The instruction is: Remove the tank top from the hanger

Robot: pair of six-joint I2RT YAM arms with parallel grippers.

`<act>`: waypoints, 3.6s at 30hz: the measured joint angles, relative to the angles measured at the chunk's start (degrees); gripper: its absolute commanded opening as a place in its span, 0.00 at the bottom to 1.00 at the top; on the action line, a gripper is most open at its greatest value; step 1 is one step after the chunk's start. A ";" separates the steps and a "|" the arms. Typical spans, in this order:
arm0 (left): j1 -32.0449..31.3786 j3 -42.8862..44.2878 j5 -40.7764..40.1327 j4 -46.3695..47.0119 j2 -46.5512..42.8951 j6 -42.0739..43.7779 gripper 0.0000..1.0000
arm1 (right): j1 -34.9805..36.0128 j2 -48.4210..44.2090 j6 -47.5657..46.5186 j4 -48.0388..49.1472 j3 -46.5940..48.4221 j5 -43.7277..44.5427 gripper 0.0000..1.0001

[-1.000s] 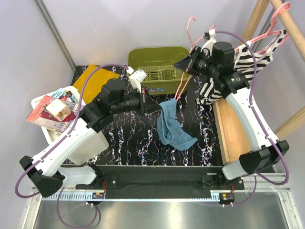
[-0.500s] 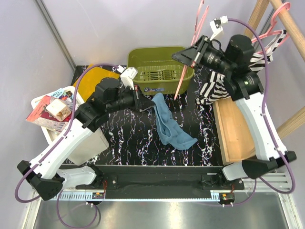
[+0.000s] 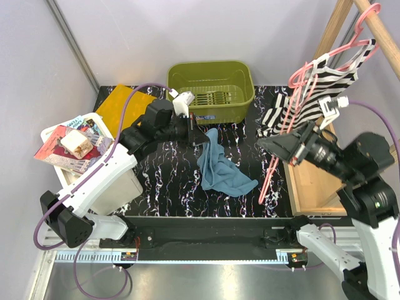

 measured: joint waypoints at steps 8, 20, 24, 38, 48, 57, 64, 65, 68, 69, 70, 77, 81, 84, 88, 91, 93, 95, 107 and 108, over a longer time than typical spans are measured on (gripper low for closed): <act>0.00 0.00 1.44 0.04 0.52 0.02 0.09 | 0.00 -7.67 -0.09 -12.63 -2.16 12.59 0.00; 0.00 1.97 -0.85 -5.57 1.33 -0.42 0.56 | 0.00 0.55 2.45 -19.21 4.20 37.13 0.00; 0.04 1.86 -1.57 -6.84 0.20 -0.44 0.55 | 0.00 5.46 3.37 -19.56 8.74 44.87 0.00; -0.31 -2.29 -1.55 -7.76 -8.11 -3.58 0.54 | 0.00 18.56 10.25 -9.49 16.70 73.26 0.00; -1.55 -2.45 -1.92 -11.04 -10.25 -4.52 0.53 | -4.31 30.97 16.76 -3.26 23.10 77.59 0.00; -1.86 -2.32 -2.32 -14.73 -10.51 -4.26 0.53 | -15.78 32.04 24.09 -2.64 22.99 70.62 0.00; -2.10 -1.42 -2.29 -15.98 -9.35 -3.96 0.54 | -23.80 31.10 28.09 -2.27 20.79 61.40 0.00; -2.16 -1.25 -2.29 -15.96 -9.14 -3.89 0.55 | -24.70 31.08 28.30 -2.19 20.63 60.41 0.00; -2.32 -1.09 -2.29 -15.96 -8.46 -3.76 0.57 | -27.15 30.12 29.53 -2.10 19.08 56.87 0.00; -2.36 -1.09 -2.32 -16.04 -8.26 -3.63 0.58 | -27.63 29.46 29.77 -2.08 18.12 55.98 0.02; -2.43 -1.09 -2.32 -16.04 -8.09 -3.52 0.59 | -27.96 28.76 29.88 -2.14 17.14 54.97 0.04; -2.69 -0.66 -2.73 -16.20 -7.08 -2.69 0.68 | -28.41 23.56 30.42 -2.14 11.56 47.56 0.45; -2.73 0.07 -3.30 -16.24 -5.97 -2.10 0.68 | -28.52 21.31 29.46 -2.25 9.70 43.25 0.61; -2.75 0.57 -3.48 -16.22 -4.98 -1.75 0.68 | -28.50 20.15 28.28 -3.80 9.53 41.31 0.75; -2.89 0.83 -3.52 -16.04 -3.80 -1.60 0.68 | -28.50 18.01 26.21 -7.72 9.46 39.98 0.86; -3.19 0.83 -3.50 -15.85 -3.43 -1.42 0.68 | -28.52 16.41 24.02 -11.37 9.42 39.28 0.90; -3.41 0.83 -3.50 -15.67 -3.30 -1.29 0.68 | -28.50 15.67 22.25 -14.12 9.46 38.93 0.98; -3.56 0.83 -3.56 -15.63 -3.26 -1.25 0.68 | -28.50 15.34 20.61 -17.14 9.68 38.91 1.00; -4.76 -1.14 -7.15 -15.06 -3.34 -0.39 0.73 | -28.52 9.49 5.25 -31.52 9.86 33.97 1.00; -4.94 -1.57 -7.58 -15.04 -3.34 -0.15 0.74 | -28.52 8.74 3.61 -32.39 9.99 33.31 1.00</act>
